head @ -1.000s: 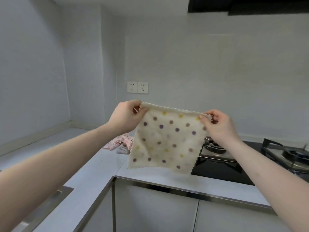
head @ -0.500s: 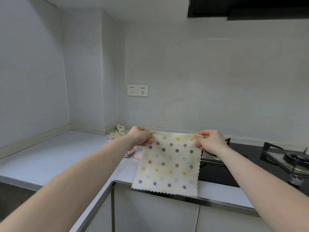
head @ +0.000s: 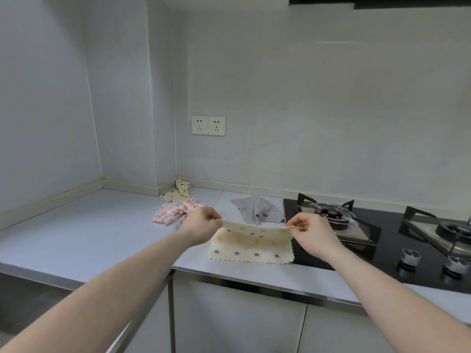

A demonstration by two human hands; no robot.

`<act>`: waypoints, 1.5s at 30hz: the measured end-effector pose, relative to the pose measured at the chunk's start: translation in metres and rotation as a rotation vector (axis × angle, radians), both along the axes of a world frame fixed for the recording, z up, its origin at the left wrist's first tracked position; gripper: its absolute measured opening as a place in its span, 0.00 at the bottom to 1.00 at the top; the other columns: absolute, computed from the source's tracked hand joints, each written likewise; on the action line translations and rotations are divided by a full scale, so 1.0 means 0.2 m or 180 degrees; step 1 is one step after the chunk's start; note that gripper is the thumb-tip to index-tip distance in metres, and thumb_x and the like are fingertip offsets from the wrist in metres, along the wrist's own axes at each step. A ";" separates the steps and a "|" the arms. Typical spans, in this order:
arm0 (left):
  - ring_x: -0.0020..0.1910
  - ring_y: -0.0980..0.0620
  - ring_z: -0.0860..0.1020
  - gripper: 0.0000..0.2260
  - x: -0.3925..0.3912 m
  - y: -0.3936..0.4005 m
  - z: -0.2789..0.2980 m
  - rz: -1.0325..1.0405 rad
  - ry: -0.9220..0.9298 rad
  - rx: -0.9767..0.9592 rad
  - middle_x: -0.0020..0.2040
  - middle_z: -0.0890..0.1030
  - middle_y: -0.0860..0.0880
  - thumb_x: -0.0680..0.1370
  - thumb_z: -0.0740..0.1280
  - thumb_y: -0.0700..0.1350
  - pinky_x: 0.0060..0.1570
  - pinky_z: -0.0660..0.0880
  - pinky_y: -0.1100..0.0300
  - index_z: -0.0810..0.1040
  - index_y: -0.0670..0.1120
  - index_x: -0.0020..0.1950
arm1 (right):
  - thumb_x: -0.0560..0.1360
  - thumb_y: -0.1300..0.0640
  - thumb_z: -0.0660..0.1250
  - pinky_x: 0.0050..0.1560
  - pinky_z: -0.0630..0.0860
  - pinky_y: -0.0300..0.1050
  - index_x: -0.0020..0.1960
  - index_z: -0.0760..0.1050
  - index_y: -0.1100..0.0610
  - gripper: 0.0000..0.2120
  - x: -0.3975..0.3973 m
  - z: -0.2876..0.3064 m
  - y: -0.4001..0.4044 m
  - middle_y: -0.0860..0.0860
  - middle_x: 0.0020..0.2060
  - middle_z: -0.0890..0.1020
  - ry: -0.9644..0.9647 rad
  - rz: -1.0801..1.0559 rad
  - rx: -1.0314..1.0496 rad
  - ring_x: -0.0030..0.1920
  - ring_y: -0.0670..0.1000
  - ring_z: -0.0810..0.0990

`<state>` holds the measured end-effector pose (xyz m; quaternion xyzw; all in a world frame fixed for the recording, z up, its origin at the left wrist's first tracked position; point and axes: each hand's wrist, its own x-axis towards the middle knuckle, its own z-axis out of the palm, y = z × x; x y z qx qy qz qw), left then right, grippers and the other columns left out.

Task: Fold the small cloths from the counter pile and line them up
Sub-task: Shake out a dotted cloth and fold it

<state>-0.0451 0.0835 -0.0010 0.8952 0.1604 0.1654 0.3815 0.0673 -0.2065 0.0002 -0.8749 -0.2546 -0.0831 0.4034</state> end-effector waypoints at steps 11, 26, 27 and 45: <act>0.65 0.55 0.77 0.09 -0.09 -0.01 -0.27 -0.0181 0.0134 0.0499 0.63 0.82 0.58 0.75 0.67 0.46 0.67 0.72 0.61 0.85 0.55 0.51 | 0.74 0.57 0.68 0.52 0.79 0.42 0.42 0.83 0.41 0.10 0.00 -0.22 -0.03 0.36 0.43 0.84 -0.0228 0.0105 -0.0893 0.47 0.39 0.81; 0.61 0.62 0.69 0.11 -0.10 0.01 -0.51 -0.0291 -0.0953 0.1174 0.59 0.72 0.65 0.72 0.67 0.56 0.60 0.67 0.64 0.80 0.60 0.52 | 0.72 0.57 0.73 0.54 0.72 0.34 0.42 0.82 0.43 0.08 0.00 -0.44 -0.02 0.35 0.45 0.83 -0.0509 0.0151 -0.0051 0.53 0.38 0.78; 0.60 0.62 0.69 0.10 -0.08 0.00 -0.50 -0.0289 -0.0985 0.1218 0.57 0.72 0.65 0.71 0.67 0.57 0.61 0.67 0.62 0.81 0.60 0.52 | 0.72 0.57 0.73 0.53 0.71 0.33 0.42 0.82 0.43 0.08 0.00 -0.44 -0.02 0.36 0.44 0.83 -0.0574 0.0166 -0.0031 0.53 0.38 0.77; 0.36 0.53 0.75 0.09 -0.14 -0.11 -0.45 -0.0237 -0.1023 0.1016 0.31 0.76 0.55 0.71 0.67 0.54 0.36 0.68 0.63 0.78 0.52 0.34 | 0.73 0.53 0.76 0.48 0.75 0.38 0.38 0.82 0.43 0.07 -0.01 -0.47 -0.06 0.41 0.41 0.83 -0.0518 0.0116 0.0084 0.49 0.39 0.79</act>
